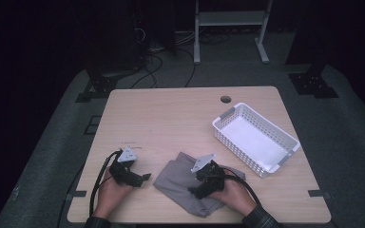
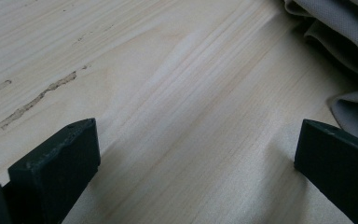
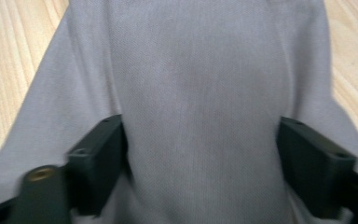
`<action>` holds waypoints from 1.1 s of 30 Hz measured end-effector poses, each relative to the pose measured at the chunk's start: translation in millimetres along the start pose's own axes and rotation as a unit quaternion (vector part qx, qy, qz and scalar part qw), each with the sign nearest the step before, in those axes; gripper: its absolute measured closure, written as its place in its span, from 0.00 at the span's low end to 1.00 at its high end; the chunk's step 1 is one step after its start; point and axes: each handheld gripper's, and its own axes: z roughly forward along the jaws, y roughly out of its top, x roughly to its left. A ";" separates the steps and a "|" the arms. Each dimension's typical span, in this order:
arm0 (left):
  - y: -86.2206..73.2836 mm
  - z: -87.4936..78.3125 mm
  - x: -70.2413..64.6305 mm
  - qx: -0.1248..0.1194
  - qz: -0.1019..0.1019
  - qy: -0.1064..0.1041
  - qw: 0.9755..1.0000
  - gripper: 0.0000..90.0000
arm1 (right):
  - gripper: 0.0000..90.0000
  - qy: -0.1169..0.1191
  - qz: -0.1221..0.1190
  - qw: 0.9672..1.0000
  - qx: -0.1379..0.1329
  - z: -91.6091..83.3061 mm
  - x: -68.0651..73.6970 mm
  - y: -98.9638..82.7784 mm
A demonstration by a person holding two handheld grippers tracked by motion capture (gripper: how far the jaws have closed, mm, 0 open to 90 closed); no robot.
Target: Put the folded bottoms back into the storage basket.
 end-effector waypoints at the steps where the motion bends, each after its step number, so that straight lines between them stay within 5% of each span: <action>1: 0.0 0.0 0.0 0.000 0.000 0.000 1.000 0.00 | 0.32 -0.002 0.001 1.000 -0.001 -1.1 -0.1 0.1; 10: 0.0 0.0 0.1 0.000 0.001 0.000 1.000 0.00 | 0.63 -0.024 0.005 1.000 0.001 -6.3 0.1 0.7; 33: 0.0 0.1 -0.1 -0.001 0.001 0.000 1.000 0.00 | 0.68 0.013 0.034 0.999 -0.021 -24.4 -3.5 5.3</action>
